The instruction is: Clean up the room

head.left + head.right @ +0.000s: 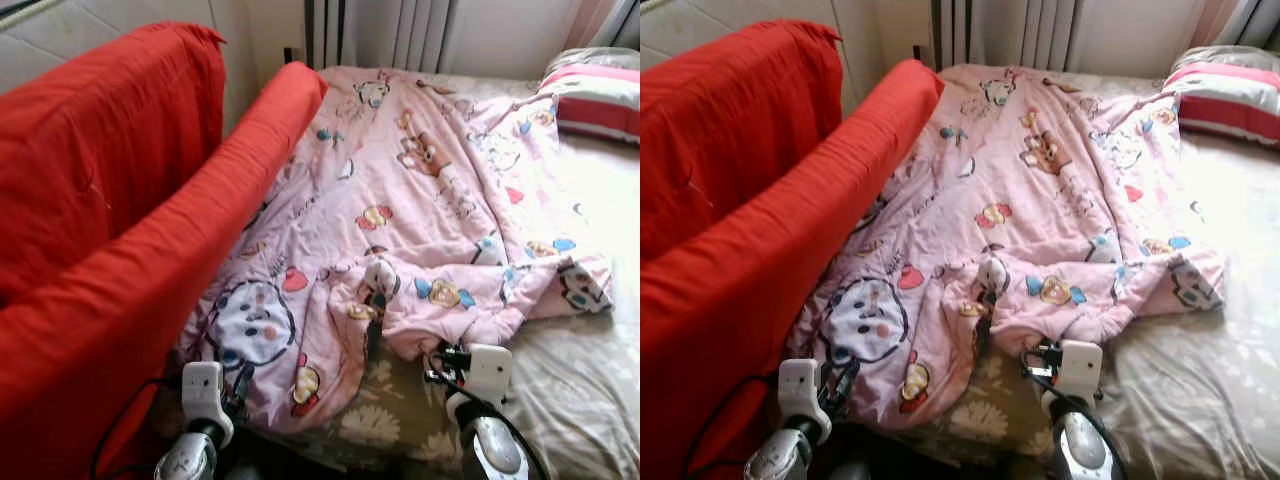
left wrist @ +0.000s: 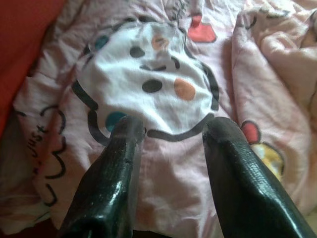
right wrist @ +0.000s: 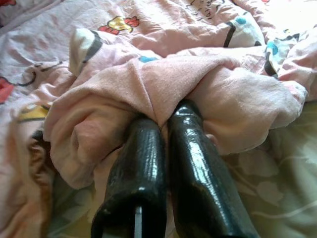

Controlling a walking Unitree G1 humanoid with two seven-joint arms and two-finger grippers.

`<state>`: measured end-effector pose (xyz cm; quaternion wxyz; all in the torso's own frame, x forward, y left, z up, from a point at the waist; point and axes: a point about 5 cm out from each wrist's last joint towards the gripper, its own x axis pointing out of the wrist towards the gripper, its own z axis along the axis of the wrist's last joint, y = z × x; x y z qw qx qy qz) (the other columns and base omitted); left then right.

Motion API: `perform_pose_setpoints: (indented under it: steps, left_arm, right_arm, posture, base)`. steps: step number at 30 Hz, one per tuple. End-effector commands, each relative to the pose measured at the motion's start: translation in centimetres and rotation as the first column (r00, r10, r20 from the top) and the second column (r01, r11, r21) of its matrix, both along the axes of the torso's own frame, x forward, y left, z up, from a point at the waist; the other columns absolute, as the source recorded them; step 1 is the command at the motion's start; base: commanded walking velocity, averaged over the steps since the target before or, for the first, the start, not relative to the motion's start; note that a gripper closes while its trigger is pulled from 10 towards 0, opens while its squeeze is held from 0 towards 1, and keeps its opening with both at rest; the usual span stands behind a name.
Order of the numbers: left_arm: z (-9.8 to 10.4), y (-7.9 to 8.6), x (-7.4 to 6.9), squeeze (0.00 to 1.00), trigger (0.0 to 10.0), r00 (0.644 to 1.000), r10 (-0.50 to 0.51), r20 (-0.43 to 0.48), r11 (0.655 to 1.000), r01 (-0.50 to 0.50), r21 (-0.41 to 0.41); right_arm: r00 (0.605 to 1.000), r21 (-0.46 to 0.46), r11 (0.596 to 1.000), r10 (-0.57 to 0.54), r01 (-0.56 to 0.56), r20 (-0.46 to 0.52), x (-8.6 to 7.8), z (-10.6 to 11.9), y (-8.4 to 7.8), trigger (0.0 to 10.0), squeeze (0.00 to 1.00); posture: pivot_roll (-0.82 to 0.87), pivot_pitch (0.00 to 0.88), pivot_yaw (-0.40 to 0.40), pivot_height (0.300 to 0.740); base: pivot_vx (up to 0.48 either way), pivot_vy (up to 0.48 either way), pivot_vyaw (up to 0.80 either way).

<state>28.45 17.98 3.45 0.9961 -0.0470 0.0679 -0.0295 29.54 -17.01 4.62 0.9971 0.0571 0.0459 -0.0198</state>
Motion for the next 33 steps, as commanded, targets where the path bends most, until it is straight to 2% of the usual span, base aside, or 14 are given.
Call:
perform_pose_setpoints:
  steps: [1,7,33]
  left_arm:
    - [-0.55,0.26,-0.39,0.0,10.0,1.0,0.017,-0.018,1.0,-0.018,-0.008]
    - [-0.55,0.21,-0.39,0.0,10.0,1.0,0.018,-0.017,1.0,-0.018,-0.012]
    - [-0.47,0.27,-0.39,0.0,10.0,1.0,0.008,-0.008,1.0,-0.008,-0.005]
  right_arm:
    - [1.0,0.003,1.0,-0.005,0.005,-0.003,-0.2,-0.04,-0.06,10.0,0.0]
    - [1.0,0.004,1.0,-0.009,0.009,-0.006,-0.23,-0.09,-0.18,10.0,0.0]
    - [1.0,0.01,1.0,-0.009,0.009,-0.018,-0.25,-0.19,-0.08,10.0,0.0]
  posture:
    - [-0.01,0.195,-0.005,0.711]
    - [-0.01,0.197,-0.006,0.74]
    - [-0.01,0.213,-0.004,0.74]
  base:
    - [0.0,0.0,0.0]
    - [0.0,0.0,0.0]
    - [0.0,0.0,0.0]
